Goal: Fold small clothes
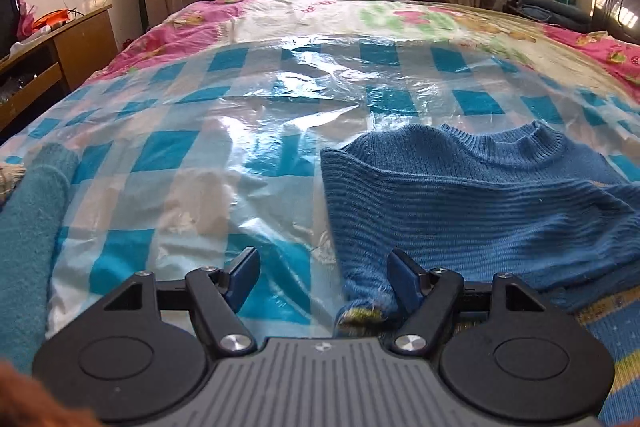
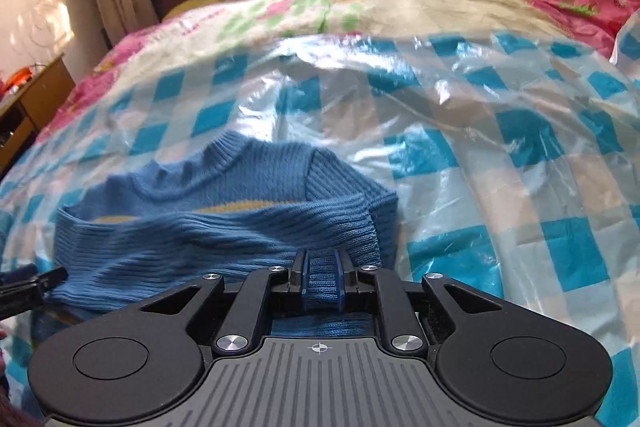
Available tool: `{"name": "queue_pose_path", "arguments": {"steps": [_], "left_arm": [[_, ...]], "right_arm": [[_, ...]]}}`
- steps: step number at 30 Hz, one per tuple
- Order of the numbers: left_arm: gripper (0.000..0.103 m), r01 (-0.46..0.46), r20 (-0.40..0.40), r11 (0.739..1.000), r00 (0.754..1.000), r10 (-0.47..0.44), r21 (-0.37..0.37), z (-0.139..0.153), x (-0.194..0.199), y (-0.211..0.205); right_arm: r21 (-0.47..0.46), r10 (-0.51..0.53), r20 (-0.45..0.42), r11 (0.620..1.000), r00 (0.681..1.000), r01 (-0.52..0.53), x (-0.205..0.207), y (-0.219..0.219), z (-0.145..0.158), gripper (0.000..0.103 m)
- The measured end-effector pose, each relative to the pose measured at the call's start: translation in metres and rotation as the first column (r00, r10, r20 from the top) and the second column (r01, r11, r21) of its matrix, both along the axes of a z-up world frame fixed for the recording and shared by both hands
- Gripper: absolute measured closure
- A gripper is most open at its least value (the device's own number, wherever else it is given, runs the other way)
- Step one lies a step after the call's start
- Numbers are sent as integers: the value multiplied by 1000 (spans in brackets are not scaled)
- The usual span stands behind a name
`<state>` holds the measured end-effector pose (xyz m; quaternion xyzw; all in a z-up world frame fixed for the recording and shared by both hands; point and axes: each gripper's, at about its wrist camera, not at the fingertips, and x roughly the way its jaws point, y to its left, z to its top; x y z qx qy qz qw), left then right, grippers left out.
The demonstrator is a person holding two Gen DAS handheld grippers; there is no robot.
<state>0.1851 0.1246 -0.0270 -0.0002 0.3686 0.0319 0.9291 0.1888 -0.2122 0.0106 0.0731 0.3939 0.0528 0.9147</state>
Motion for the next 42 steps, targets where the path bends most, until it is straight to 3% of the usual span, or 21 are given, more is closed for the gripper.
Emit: {"name": "queue_pose_path", "arguments": {"steps": [2,4,6,13,24,28,32,42], "left_arm": [[28,10,-21,1000,1000,-10,13,-2,-9,2],[28,12,-52,1000,999,-11,22,-7,-14,3],[28,2,-60,1000,998,-1,9,-4,-20,4],[28,29,-43,999,999,-30,-14,16,-62,8],[29,143,-207,984,965,-163,-109,24,-166,22],[38,158,-259,980,948,-184,-118,23,-186,22],[52,166,-308,969,926,-217,-183,16,-193,21],[73,126,-341,960,917,-208,-249,7,-189,25]], "right_arm": [[12,15,-23,1000,1000,-14,-7,0,-5,78],[-12,20,-82,1000,996,-21,-10,3,-20,76],[-15,-1,-80,1000,997,-1,-16,4,-24,76],[51,17,-26,999,1000,-15,-62,-8,11,75],[174,109,-208,982,972,-73,-169,-27,5,75],[167,129,-262,982,956,-86,-195,-30,-1,75],[156,133,-304,984,943,-89,-208,-31,-8,75],[158,111,-339,986,934,-60,-213,-40,-14,75]]}}
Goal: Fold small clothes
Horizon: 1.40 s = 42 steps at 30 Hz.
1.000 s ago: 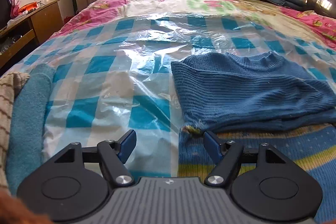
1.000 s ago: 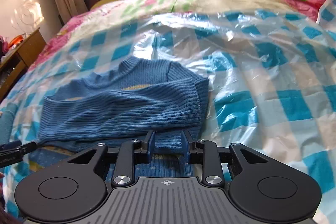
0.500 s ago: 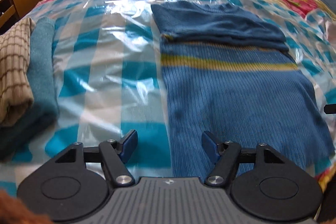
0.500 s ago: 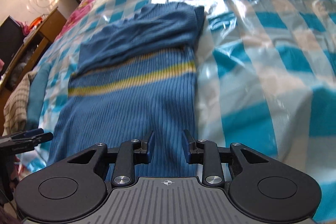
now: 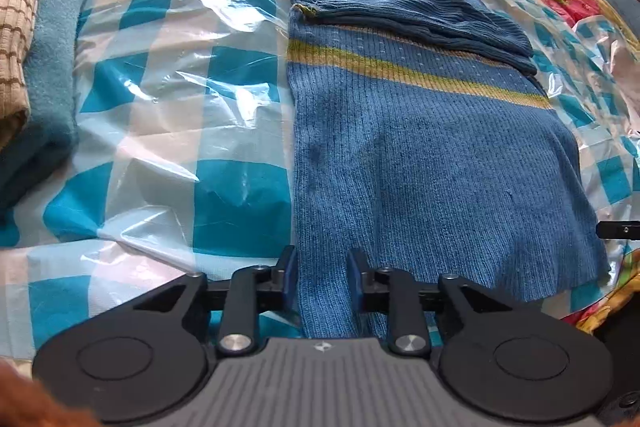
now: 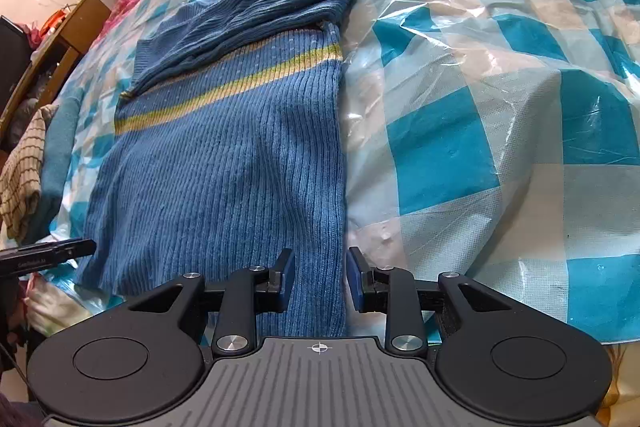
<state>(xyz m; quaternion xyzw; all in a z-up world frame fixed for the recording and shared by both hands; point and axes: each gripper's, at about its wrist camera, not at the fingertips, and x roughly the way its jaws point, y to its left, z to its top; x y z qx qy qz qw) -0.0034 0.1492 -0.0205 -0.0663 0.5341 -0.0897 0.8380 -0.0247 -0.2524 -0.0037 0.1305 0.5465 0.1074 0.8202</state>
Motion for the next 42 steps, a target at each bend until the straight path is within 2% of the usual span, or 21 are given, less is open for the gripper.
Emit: {"name": "queue_pose_path", "arguments": {"steps": [6,12,15,18,23,28,30,31,32,36,42], "left_arm": [[73,-24,-10,999,1000,23,-34,-3,3,5],[73,-19,-26,999,1000,17,-41,-5,5,6],[79,-36,-32,997,999,34,-63,-4,4,10],[80,-42,-37,995,999,39,-90,-4,3,13],[80,-53,-55,996,997,49,-77,-9,6,11],[80,-27,-52,998,998,24,-55,-9,6,7],[83,-29,-44,998,999,27,-56,-8,6,7],[89,-31,-38,997,999,29,-64,-7,5,8],[90,-35,-33,997,999,32,-73,-6,5,9],[93,-53,-1,984,999,53,-171,5,7,16],[93,-61,88,935,991,97,-350,36,28,23]], "right_arm": [[25,1,-24,1000,1000,-1,3,1,-7,75],[92,-7,-61,996,998,13,10,-1,-15,75],[114,-8,-70,993,998,16,8,-3,-16,75],[137,-2,-75,990,997,12,6,-2,-17,75],[164,-10,-87,986,996,25,7,-1,-23,75],[176,-10,-86,984,996,25,8,0,-24,74],[199,-20,-91,979,996,37,7,-3,-26,77],[210,-23,-94,977,995,42,7,-4,-26,85],[221,-29,-97,974,995,50,7,-5,-27,90],[309,-64,-62,948,996,80,3,-13,-18,93],[493,-167,41,861,985,125,16,-29,13,95]]}}
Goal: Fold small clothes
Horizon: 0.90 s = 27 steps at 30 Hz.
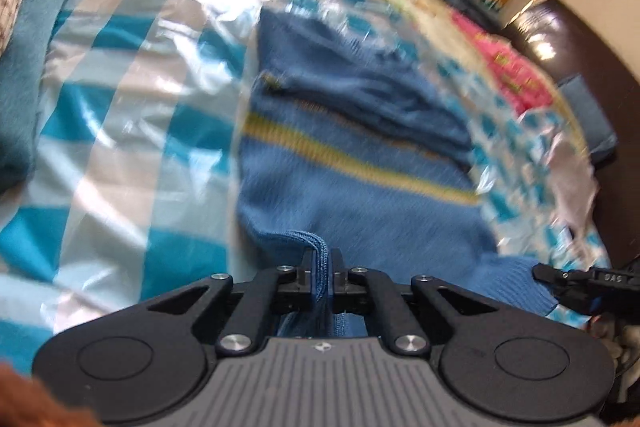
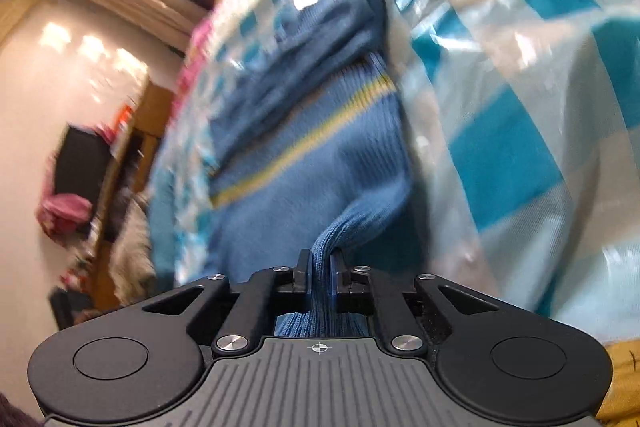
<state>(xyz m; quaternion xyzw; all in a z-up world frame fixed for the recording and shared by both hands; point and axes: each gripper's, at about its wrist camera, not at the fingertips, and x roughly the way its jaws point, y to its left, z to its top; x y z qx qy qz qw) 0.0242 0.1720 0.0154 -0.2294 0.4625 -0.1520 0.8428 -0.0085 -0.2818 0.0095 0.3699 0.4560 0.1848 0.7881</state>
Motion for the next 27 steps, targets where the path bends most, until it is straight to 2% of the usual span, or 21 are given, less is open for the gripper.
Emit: {"name": "queue_pose_path", "arguments": {"steps": [6,11,14,20,24,27], "left_arm": [[93,-80,74,979,993,95,-185,20,51,14],[93,-130,117,966,980,159,-224,23,105,23],[93,-173,103,953,974,204,-248,13,138,30],[93,-255,52,941,961,273,-221,-23,189,35],[93,-312,-11,918,948,319,-243,-46,203,41],[93,-345,-6,897,934,357,-276,-49,201,47]], "right_arm": [[117,-97,122,990,988,83,49,-7,32,96],[114,-139,181,986,974,119,105,-7,46,97],[108,-176,162,981,971,160,146,-7,39,97],[47,-234,85,972,968,231,220,0,5,97],[66,-249,8,966,968,248,244,4,-20,92],[51,-247,13,968,969,246,250,7,-23,90]]}}
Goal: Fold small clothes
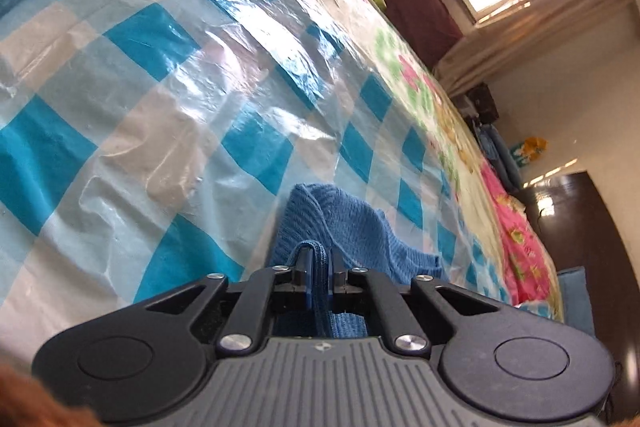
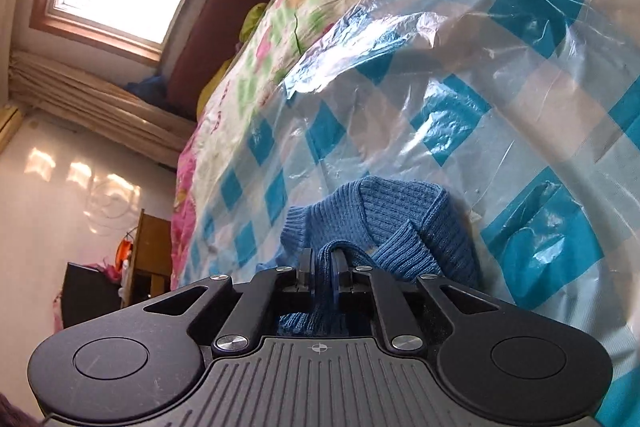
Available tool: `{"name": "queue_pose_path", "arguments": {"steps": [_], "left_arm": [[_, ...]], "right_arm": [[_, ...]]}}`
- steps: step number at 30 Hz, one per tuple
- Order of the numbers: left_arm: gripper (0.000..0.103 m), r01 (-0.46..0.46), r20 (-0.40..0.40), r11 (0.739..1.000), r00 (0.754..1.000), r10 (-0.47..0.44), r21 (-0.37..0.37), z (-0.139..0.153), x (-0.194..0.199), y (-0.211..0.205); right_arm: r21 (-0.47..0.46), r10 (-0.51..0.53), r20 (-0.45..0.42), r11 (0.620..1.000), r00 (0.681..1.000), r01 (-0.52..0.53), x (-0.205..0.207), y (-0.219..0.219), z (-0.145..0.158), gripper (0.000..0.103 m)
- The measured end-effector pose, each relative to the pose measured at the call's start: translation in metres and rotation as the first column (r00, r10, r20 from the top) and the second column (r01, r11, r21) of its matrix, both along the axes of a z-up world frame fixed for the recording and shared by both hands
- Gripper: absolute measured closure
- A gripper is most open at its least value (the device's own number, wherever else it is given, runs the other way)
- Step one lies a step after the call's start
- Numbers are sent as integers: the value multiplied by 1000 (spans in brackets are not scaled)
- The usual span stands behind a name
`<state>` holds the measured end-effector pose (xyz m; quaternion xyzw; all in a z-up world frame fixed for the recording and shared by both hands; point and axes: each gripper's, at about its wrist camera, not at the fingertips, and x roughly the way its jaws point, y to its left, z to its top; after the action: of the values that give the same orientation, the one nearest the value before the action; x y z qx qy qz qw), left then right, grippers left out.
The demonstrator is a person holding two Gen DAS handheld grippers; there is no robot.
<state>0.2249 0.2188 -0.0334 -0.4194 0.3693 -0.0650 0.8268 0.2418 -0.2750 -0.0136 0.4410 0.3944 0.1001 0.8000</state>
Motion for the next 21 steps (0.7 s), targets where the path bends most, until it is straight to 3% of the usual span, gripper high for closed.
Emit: {"name": "queue_pose_path", "arguments": {"steps": [5,10,13,16,18,21], "left_arm": [[92,-91,23,995,996,92,-31,1,-3,12],[92,-110,60,994,992,109,13,13,-10,11],[92,-74,73,996,995,69,56,20,-15,4],[91,-10,82,988,997,-3,155,26,-16,-12],[91,34,79,975,996,-52,222,28,-16,-26],[88,78,55,963,994,-95,258,23,-14,-41]], "right_arm": [[11,-21,21,1000,1000,21,2,-5,4,73],[-14,-45,64,999,997,46,4,-9,14,69],[-76,-32,80,996,996,38,-1,-7,18,67],[-165,9,63,986,998,2,-6,-1,16,67],[-245,38,56,969,998,-23,-9,6,15,67],[-347,75,36,936,997,-58,-8,16,11,67]]}}
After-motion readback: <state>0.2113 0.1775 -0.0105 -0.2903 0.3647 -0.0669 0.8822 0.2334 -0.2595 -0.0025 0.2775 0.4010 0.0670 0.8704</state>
